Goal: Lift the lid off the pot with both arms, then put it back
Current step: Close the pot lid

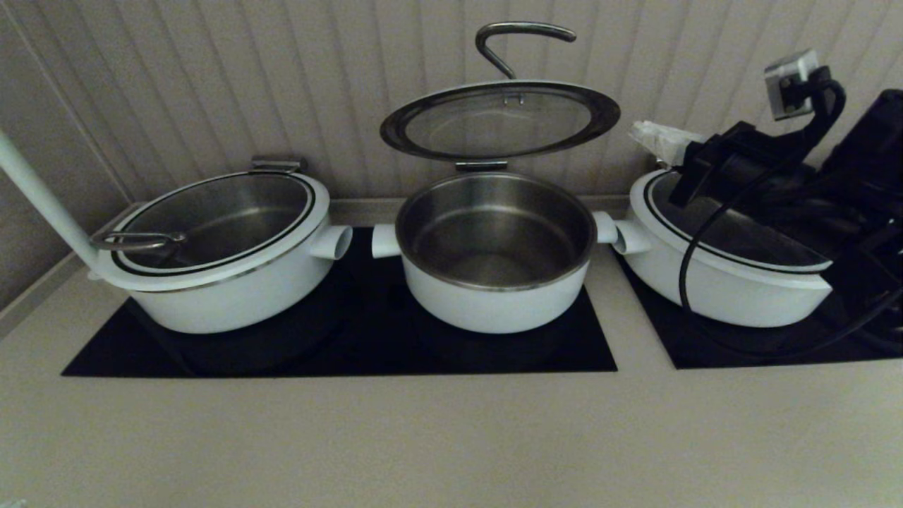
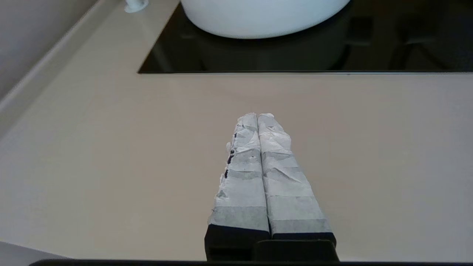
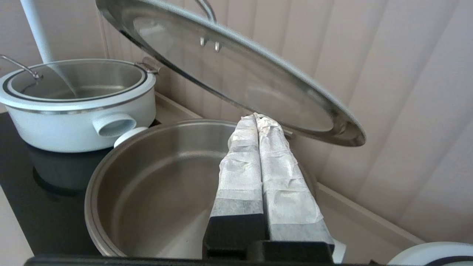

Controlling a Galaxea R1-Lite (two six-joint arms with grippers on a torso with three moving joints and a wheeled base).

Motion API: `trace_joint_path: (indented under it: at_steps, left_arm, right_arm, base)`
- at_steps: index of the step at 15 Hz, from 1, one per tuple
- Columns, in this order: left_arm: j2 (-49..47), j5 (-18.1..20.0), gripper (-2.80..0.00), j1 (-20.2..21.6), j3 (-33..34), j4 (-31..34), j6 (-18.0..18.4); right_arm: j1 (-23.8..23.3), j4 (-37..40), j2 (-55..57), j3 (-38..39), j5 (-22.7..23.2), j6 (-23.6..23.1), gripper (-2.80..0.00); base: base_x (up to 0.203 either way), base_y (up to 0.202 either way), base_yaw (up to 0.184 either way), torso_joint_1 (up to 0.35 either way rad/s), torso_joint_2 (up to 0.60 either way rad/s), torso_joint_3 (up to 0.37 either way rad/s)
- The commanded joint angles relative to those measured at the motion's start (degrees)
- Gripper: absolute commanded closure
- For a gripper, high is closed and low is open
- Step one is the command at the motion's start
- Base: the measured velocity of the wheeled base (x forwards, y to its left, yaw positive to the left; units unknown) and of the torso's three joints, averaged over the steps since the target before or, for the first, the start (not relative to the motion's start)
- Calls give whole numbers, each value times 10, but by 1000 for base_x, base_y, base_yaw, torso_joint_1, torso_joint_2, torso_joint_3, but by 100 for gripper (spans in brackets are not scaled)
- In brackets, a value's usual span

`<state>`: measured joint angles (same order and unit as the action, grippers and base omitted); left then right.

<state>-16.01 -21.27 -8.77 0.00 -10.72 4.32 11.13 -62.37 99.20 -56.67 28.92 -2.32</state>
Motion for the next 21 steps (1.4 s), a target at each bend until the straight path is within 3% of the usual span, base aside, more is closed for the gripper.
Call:
trace_joint_path:
  at_steps: [1,4,6,10,11,12,15,17,21]
  left_arm:
    - [-2,13,0,0,0,1,-11]
    - [-2,54,0,0,0,6,1]
    - [-2,109,0,0,0,15,5]
    - [-2,137,0,0,0,22,-85]
    - [-2,138,0,0,0,23,-89]
    - [-2,141,0,0,0,24,-76]
    - [-2,198,0,0,0,58,-24]
    - [-2,207,0,0,-2,121,-25]
    - [-2,208,0,0,0,109,-34]
  right_arm:
    - [-1,-3,-15,3,1,-1,0]
    - [-2,1,-21,4,1,-1,0]
    - [-5,2,-24,4,1,-1,0]
    - [-6,8,-35,5,0,-1,0]
    - [-6,8,-36,4,0,-1,0]
    - [-7,8,-36,4,-1,-1,0]
    - [-14,8,-38,3,0,-1,0]
    - [-15,8,-44,4,0,-1,0]
    - [-28,8,-53,4,0,-1,0]
  base:
    - [0,0,0,0,0,0]
    - [0,0,0,0,0,0]
    - [0,0,0,0,0,0]
    - [0,0,0,0,0,0]
    - [0,0,0,0,0,0]
    - [0,0,0,0,0,0]
    - [0,0,0,0,0,0]
    - [0,0,0,0,0,0]
    - [0,0,0,0,0,0]
